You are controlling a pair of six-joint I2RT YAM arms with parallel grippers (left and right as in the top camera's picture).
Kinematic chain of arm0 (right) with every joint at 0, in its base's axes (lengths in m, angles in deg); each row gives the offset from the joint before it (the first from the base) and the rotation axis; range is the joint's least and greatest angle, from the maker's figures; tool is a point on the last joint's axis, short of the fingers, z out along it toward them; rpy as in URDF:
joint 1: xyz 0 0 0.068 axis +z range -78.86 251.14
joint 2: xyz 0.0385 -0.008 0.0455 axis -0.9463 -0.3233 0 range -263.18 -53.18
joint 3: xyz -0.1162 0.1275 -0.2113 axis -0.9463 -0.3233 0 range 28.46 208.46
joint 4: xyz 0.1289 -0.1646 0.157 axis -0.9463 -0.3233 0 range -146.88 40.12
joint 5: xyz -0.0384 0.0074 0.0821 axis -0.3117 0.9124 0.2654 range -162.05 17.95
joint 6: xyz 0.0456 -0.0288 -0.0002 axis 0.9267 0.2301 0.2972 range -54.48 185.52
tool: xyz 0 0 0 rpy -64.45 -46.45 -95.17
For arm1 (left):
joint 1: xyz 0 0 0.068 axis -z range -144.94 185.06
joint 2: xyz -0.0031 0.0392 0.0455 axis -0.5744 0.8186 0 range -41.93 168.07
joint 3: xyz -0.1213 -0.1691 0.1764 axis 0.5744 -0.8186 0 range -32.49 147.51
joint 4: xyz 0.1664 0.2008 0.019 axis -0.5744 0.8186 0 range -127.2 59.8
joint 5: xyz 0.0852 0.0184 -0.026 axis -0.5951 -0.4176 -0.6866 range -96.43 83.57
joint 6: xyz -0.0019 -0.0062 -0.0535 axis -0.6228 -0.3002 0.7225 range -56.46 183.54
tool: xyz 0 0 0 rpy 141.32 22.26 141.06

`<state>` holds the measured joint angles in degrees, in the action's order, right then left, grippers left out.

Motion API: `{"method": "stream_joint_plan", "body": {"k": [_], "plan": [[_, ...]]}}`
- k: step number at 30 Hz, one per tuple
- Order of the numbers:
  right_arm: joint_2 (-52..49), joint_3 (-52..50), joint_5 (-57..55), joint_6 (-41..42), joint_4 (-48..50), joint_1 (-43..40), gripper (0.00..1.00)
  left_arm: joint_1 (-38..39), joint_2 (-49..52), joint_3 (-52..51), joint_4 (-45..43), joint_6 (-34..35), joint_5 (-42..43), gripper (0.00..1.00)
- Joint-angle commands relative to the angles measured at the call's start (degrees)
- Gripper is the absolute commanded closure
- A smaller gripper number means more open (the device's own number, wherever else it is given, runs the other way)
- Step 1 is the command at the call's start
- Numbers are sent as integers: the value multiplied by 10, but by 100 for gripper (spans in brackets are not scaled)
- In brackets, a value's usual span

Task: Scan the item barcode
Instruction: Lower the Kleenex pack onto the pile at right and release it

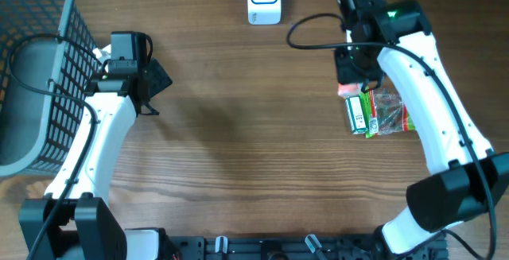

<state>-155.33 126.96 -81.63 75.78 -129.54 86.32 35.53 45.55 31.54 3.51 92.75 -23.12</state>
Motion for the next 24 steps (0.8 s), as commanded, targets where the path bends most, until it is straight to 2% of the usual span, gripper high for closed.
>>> {"method": "stream_joint_plan", "body": {"k": [1,6,9,15,17,18,22,23,24], "plan": [[-10,-87,30,13,47,-32,96,-2,2,0,-1,-5,-7,0],[-10,-202,30,-29,146,-75,96,-2,2,0,-1,-5,-7,0],[-10,-219,30,-28,171,-83,96,-2,2,0,-1,-5,-7,0],[-10,-220,30,-29,186,-84,62,-2,2,0,-1,-5,-7,0],[-10,-220,30,-28,189,-84,37,-2,2,0,-1,-5,-7,0],[-10,-220,31,-28,192,-84,30,-2,2,0,-1,-5,-7,0],[-10,-220,99,-28,206,-84,18,-2,2,0,-1,-5,-7,0],[-10,-220,127,-28,212,-84,5,-2,2,0,-1,-5,-7,0],[-10,-220,142,-27,216,-84,0,-2,2,0,-1,-5,-7,0]]}}
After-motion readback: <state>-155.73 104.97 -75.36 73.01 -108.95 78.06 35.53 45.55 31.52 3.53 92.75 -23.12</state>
